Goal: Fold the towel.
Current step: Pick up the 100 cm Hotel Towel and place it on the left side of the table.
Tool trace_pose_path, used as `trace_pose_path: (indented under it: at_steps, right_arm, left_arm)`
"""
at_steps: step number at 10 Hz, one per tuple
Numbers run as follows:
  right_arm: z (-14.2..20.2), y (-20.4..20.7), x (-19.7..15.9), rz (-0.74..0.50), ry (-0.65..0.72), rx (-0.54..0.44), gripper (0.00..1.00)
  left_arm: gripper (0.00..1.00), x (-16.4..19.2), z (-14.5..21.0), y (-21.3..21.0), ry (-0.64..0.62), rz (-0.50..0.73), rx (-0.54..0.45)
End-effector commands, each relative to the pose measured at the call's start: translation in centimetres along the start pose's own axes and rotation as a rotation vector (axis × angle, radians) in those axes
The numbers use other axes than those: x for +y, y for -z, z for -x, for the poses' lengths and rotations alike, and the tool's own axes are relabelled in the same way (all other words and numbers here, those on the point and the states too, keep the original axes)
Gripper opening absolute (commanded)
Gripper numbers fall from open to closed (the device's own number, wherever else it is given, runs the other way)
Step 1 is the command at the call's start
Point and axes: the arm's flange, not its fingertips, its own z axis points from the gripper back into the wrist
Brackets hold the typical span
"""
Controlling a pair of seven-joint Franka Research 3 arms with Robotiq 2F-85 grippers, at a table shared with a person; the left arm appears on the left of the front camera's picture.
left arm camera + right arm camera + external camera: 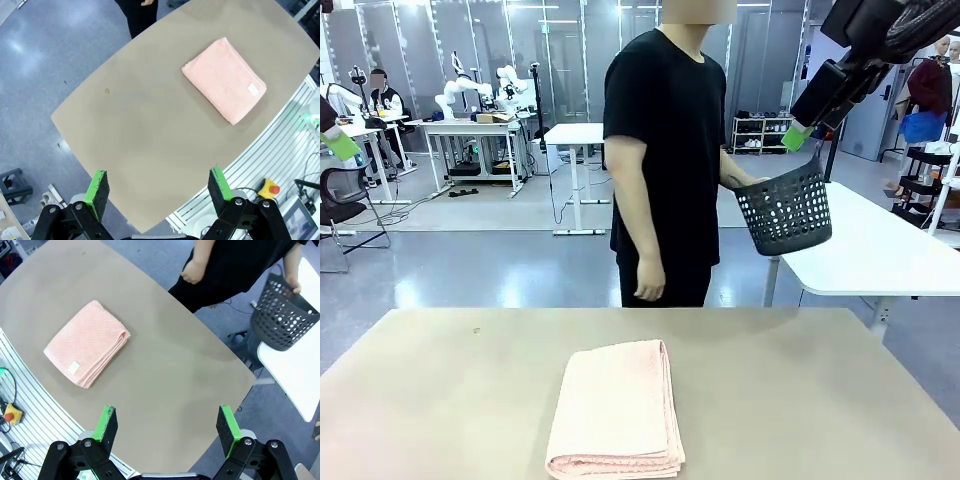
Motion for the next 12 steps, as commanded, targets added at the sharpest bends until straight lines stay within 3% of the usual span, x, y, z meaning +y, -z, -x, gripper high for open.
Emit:
trace_pose_path:
  at_steps: [1, 5, 10, 12]
  right_arm:
    - [0.1, -0.1, -0.1, 0.006, 0.003, 0.001, 1.00]
    - [0.1, -0.1, -0.1, 0.006, 0.003, 0.001, 1.00]
    - [0.1, -0.1, -0.1, 0.006, 0.003, 0.001, 1.00]
    - [0.1, -0.1, -0.1, 0.006, 0.003, 0.001, 1.00]
  left_arm:
    - [1.00, 0.0, 0.0, 0.0, 0.000, 0.000, 0.000]
    - [1.00, 0.4, 0.8, 5.2, -0.081, 0.165, -0.008]
    - [1.00, -1.4, 1.0, 18.3, -0.304, 0.345, -0.059]
    - [1.00, -1.5, 1.7, 22.7, -0.367, 0.445, -0.027]
